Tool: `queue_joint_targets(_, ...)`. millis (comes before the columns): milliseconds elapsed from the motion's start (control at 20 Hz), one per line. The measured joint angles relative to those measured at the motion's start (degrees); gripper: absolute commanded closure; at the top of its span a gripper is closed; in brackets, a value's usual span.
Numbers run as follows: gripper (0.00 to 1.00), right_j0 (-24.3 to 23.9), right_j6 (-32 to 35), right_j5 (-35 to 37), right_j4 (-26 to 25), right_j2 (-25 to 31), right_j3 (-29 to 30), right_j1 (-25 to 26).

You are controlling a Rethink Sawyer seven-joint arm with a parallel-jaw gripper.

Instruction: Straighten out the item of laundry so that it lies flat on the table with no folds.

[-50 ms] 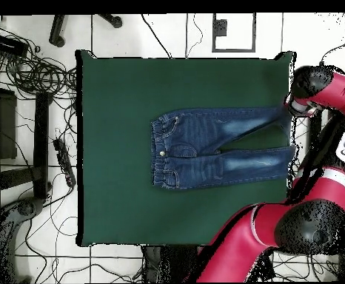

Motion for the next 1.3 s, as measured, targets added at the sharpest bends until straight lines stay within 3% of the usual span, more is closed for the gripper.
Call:
queue_joint_targets(700, 0.00, 1.02, 0.00, 5.59, 1.63, -4.03, 1.64, -1.85)
queue_joint_targets(1300, 0.00, 1.30, 0.00, 5.99, 1.57, -4.57, 2.22, -2.61)
